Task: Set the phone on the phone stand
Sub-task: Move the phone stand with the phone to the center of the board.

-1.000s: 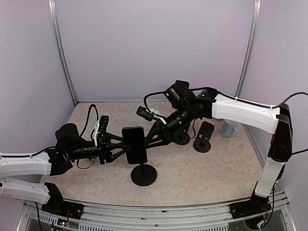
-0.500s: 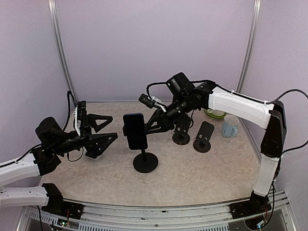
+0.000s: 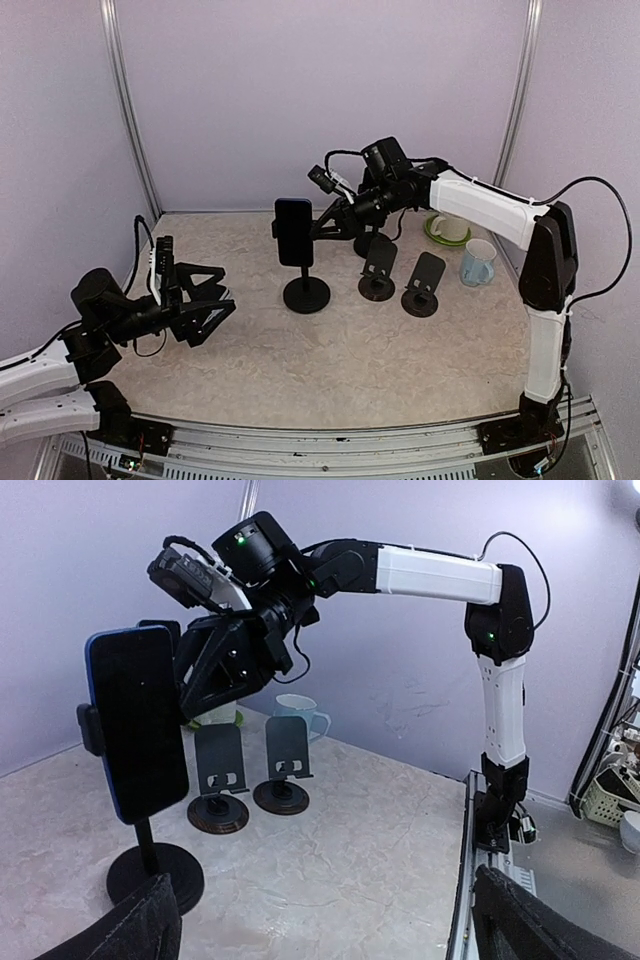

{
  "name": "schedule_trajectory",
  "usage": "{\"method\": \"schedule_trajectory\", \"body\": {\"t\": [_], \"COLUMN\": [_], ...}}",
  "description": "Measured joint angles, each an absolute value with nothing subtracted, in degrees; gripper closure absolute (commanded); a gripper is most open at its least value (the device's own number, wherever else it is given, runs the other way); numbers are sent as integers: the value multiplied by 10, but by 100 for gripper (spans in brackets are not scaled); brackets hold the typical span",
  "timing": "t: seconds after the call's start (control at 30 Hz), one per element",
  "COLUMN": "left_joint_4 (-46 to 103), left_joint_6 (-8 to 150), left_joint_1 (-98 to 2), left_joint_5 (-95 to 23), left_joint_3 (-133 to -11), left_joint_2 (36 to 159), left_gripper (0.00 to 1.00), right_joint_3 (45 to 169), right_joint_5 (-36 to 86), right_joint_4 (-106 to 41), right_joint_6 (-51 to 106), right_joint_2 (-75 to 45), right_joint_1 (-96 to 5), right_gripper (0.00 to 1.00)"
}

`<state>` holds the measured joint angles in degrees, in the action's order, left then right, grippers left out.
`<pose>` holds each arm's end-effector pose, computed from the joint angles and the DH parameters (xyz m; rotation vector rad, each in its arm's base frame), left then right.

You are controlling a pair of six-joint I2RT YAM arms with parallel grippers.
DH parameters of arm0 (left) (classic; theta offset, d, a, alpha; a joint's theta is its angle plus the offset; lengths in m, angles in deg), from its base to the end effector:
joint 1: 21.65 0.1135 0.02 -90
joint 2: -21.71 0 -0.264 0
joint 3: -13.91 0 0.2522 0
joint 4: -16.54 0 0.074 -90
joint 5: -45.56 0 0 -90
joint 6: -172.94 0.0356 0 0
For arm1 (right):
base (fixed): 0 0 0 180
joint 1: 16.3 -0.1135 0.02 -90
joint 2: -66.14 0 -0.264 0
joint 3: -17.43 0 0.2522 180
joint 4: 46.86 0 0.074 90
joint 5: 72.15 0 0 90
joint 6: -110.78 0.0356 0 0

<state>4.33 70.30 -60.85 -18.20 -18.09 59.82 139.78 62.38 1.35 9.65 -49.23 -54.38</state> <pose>0.1205 -0.1186 0.2608 0.7321 1.3875 -1.0568 0.3453 0.3022 0.3172 -1.3149 1.8696 1.1322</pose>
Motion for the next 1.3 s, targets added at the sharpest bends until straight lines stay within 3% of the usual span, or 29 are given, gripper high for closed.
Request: {"method": "schedule_trajectory", "body": {"t": [0.33,0.6,0.87,1.3], "left_joint_4": [51,53,50,27], "left_joint_6": [686,680,678,675], "left_joint_1": [-626,-634,-638,-642], "left_joint_5": [-198,-210,-212,-214], "left_joint_3": [-156,-150,-149,-146], "left_joint_2": [568,562,571,595], "left_gripper": [1,1,1,1], "right_joint_3": [1578,1592,1592,1607], "right_joint_5": [628,644,646,651], "right_joint_4": [-13,-33,-33,-77], "right_joint_6": [78,69,60,47], "right_joint_2": [-638,-670,-671,-669], "right_joint_1": [-477,-461,-461,-461], "right_gripper": [93,91,71,57]}}
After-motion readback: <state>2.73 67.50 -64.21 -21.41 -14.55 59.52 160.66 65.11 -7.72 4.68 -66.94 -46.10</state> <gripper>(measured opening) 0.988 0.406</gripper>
